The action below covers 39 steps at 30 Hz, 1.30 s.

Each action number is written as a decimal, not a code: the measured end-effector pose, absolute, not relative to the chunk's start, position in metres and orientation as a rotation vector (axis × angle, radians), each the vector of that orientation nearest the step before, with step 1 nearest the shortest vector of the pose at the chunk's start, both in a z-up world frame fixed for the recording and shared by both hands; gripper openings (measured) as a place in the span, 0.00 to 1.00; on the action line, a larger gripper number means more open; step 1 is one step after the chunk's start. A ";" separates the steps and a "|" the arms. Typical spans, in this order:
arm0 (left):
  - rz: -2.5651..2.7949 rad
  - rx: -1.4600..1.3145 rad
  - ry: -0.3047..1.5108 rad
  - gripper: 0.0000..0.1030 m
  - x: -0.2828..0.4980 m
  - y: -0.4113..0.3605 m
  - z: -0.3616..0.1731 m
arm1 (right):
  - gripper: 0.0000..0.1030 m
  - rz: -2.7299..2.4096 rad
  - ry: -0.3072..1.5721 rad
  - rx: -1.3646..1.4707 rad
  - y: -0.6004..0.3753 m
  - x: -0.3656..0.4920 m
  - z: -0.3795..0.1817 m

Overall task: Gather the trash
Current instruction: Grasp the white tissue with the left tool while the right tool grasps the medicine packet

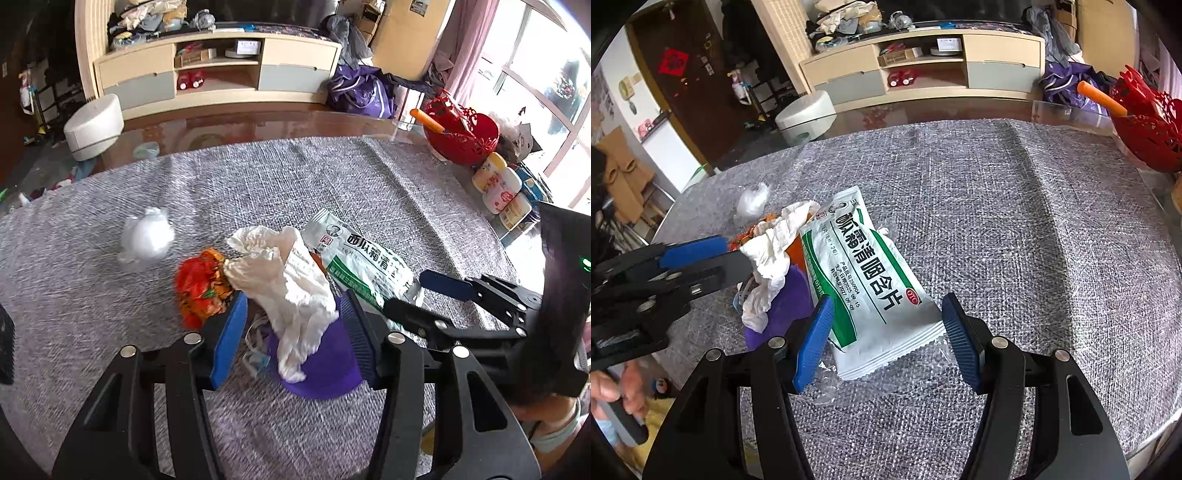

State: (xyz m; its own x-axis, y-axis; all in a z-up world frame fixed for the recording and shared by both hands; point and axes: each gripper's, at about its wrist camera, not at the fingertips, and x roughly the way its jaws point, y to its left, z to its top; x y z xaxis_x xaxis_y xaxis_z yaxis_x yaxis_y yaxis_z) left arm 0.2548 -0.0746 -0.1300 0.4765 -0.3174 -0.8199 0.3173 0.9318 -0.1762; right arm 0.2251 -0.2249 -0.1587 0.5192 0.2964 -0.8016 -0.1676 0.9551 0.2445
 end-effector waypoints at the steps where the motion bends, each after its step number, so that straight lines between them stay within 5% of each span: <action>1: -0.389 -0.002 1.012 0.45 0.259 -0.076 -0.134 | 0.61 0.285 0.989 0.143 -0.225 0.225 -0.159; 8: -0.392 -0.012 1.049 0.30 0.271 -0.077 -0.152 | 0.62 0.329 1.008 0.140 -0.222 0.226 -0.157; 11: -0.392 -0.010 1.056 0.23 0.273 -0.078 -0.156 | 0.73 0.361 1.016 0.161 -0.222 0.225 -0.156; 23: -0.389 -0.005 1.076 0.08 0.279 -0.072 -0.167 | 0.72 0.371 1.021 0.068 -0.200 0.218 -0.161; 28: -0.388 -0.008 1.068 0.06 0.280 -0.070 -0.164 | 0.66 0.355 1.009 0.081 -0.205 0.219 -0.161; 33: -0.389 -0.016 1.035 0.06 0.276 -0.065 -0.153 | 0.28 0.333 0.968 0.070 -0.208 0.218 -0.151; 39: -0.392 -0.015 1.000 0.06 0.270 -0.062 -0.139 | 0.13 0.319 0.947 0.072 -0.213 0.217 -0.145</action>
